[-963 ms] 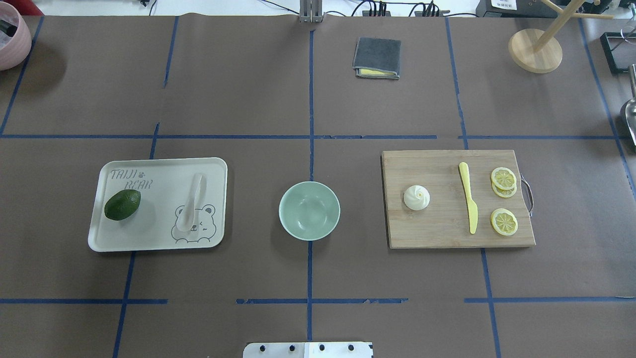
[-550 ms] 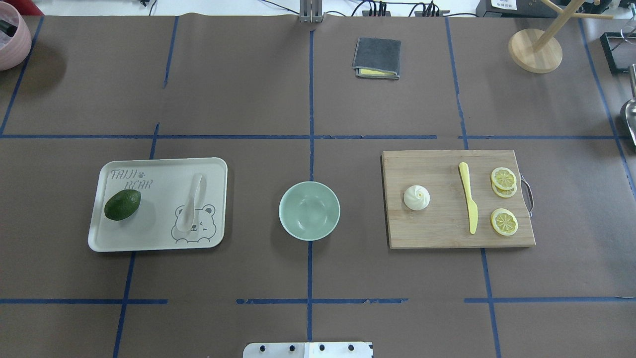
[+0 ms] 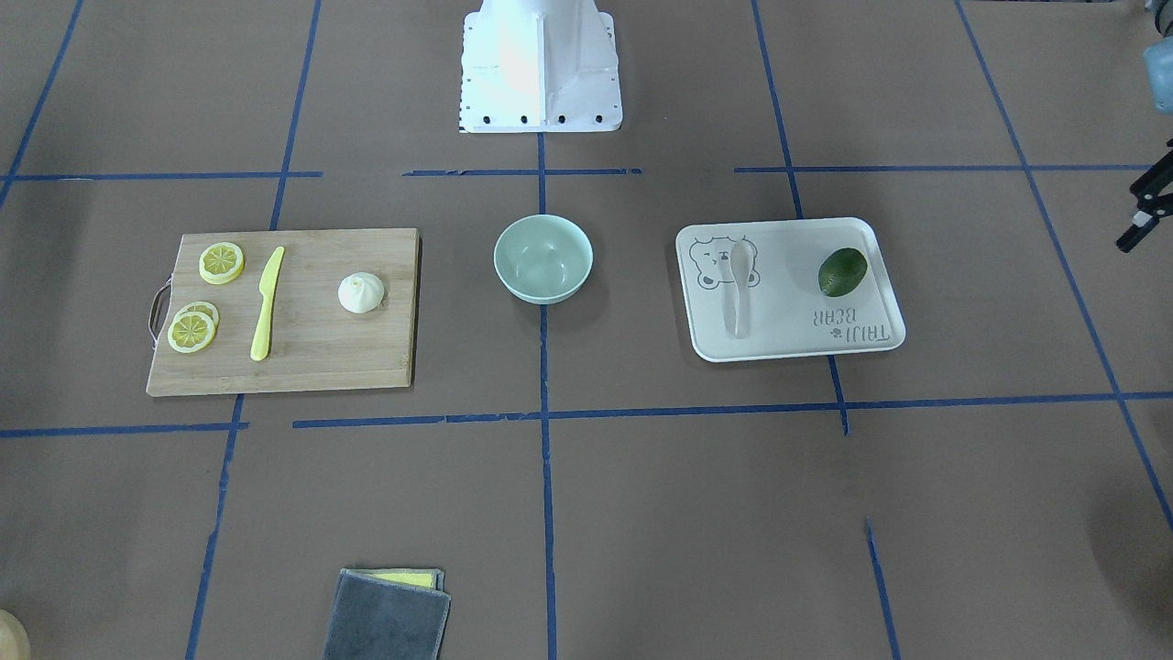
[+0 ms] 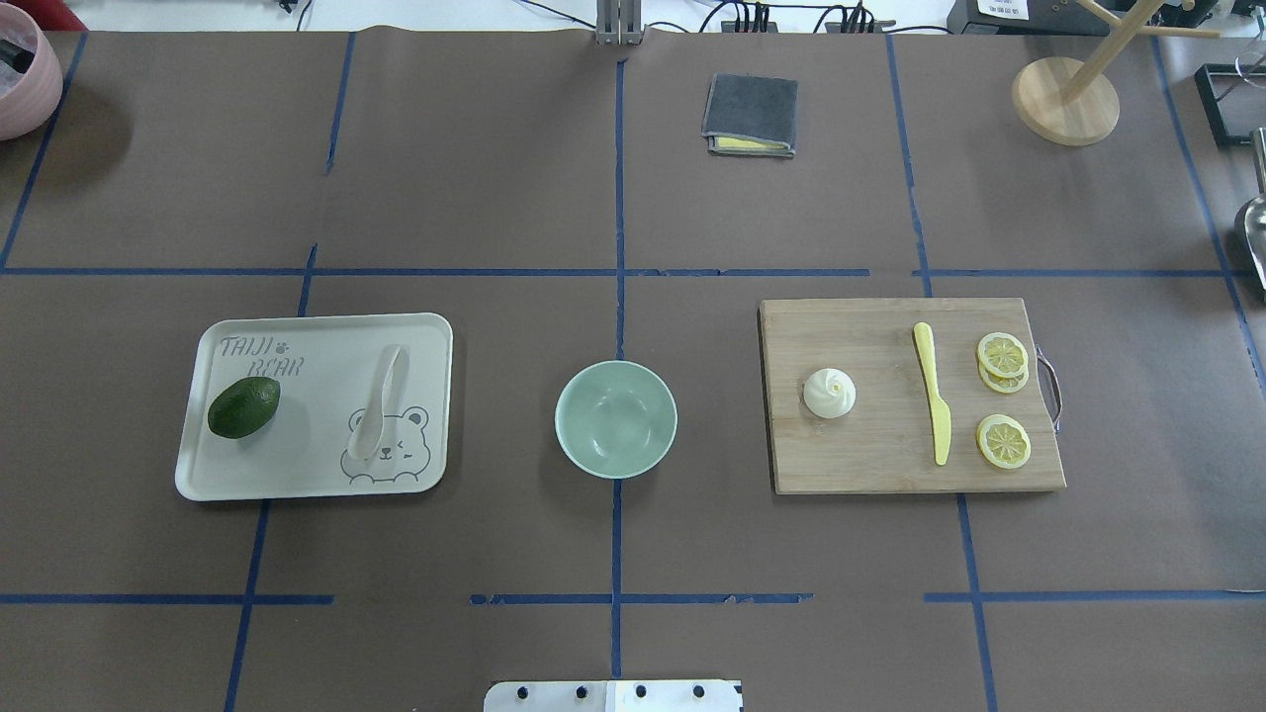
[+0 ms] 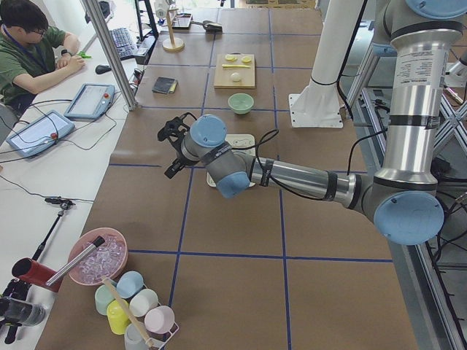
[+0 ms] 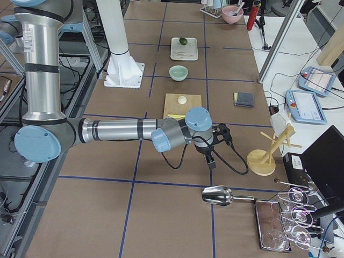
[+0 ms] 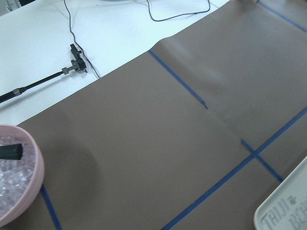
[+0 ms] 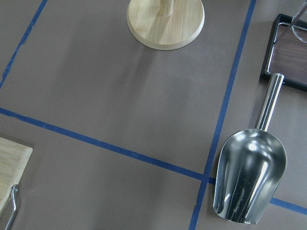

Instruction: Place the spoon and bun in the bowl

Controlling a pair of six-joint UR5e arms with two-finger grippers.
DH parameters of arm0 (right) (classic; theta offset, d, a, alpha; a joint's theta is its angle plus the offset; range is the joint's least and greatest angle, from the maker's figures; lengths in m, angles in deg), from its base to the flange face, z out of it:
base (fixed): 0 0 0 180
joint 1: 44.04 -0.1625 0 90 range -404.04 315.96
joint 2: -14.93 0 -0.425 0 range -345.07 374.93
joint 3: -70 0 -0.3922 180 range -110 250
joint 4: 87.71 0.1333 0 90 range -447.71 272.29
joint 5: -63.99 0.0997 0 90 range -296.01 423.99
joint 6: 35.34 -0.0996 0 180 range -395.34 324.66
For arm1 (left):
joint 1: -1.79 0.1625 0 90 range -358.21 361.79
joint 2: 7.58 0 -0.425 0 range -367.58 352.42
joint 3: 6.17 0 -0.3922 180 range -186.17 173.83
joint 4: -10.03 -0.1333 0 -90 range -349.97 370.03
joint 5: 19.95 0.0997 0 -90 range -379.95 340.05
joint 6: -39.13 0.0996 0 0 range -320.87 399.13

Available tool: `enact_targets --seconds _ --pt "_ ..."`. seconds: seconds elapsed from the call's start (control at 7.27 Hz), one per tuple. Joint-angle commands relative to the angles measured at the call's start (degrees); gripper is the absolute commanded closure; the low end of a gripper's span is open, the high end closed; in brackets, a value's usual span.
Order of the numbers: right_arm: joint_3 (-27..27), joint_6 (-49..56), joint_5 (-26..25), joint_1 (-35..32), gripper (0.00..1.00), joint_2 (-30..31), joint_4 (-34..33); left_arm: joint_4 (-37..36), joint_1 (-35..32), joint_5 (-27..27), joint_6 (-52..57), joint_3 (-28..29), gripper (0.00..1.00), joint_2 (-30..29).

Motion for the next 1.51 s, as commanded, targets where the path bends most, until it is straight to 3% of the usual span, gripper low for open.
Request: enact_targets --seconds 0.0,0.14,0.41,0.55,0.69,0.96,1.38 --pt "0.2 -0.1 1.0 0.0 0.0 0.1 0.0 0.2 15.7 15.9 -15.3 -6.9 0.0 -0.6" --pt "0.1 0.0 1.5 0.0 0.0 0.5 0.0 -2.6 25.0 24.8 -21.5 -8.3 0.0 -1.1" --pt "0.2 0.0 1.6 0.0 0.0 0.8 0.0 -22.1 32.0 26.6 -22.8 -8.3 0.0 -10.2" --pt "0.5 0.0 1.6 0.0 0.0 0.8 0.1 -24.6 34.0 29.7 -23.3 -7.8 0.0 -10.9" --pt "0.5 0.0 1.5 0.0 0.0 0.8 0.1 -24.6 36.2 31.1 -26.8 -6.6 0.0 -10.8" --pt "0.4 0.1 1.6 0.0 0.0 0.8 0.1 -24.5 44.8 39.5 -38.2 -2.7 0.0 -13.2" --pt "0.4 0.1 1.5 0.0 0.0 0.7 0.1 -24.4 46.1 39.8 -40.8 -1.2 0.04 -13.5"
